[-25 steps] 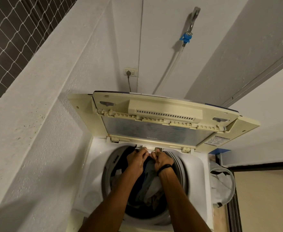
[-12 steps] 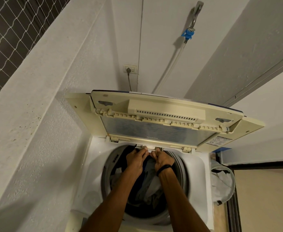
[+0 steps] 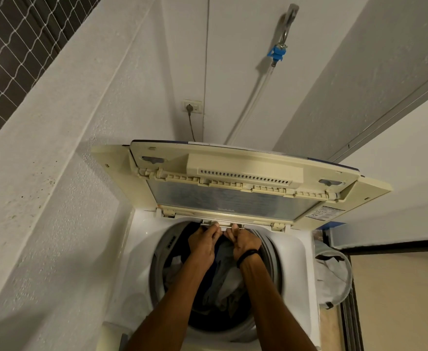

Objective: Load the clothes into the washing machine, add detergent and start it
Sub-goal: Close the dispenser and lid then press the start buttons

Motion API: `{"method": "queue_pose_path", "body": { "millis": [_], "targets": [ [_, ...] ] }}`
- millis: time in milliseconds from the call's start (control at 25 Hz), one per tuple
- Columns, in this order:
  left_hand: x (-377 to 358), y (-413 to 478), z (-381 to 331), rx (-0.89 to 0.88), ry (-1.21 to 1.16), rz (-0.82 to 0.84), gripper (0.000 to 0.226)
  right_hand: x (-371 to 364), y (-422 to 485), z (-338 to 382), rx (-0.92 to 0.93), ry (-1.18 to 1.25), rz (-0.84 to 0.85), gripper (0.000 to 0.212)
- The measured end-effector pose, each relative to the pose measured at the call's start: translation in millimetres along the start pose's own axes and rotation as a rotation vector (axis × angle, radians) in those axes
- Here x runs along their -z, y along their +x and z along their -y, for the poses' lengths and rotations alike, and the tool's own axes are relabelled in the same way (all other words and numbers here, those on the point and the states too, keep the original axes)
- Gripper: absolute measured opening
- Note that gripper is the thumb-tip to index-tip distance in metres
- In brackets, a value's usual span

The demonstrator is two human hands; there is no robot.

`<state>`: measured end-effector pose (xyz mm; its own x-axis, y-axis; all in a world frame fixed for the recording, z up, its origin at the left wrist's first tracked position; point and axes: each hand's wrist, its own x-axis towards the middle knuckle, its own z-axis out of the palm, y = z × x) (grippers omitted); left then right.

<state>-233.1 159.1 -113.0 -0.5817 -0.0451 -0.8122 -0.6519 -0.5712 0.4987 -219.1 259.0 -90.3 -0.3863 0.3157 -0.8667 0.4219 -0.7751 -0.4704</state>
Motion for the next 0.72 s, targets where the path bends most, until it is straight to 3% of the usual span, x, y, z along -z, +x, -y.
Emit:
{"method": "queue_pose_path", "body": {
  "millis": [360,720],
  "targets": [
    [9.7,7.5,-1.7,-0.054,0.102,0.092,0.028,2.6,-4.8,-8.2,0.093,-0.065,0.027,0.03],
    [6.3,19.7,3.9,-0.08,0.196,0.042,0.022,3.0,9.6,-5.6,0.037,-0.05,0.013,0.021]
  ]
}}
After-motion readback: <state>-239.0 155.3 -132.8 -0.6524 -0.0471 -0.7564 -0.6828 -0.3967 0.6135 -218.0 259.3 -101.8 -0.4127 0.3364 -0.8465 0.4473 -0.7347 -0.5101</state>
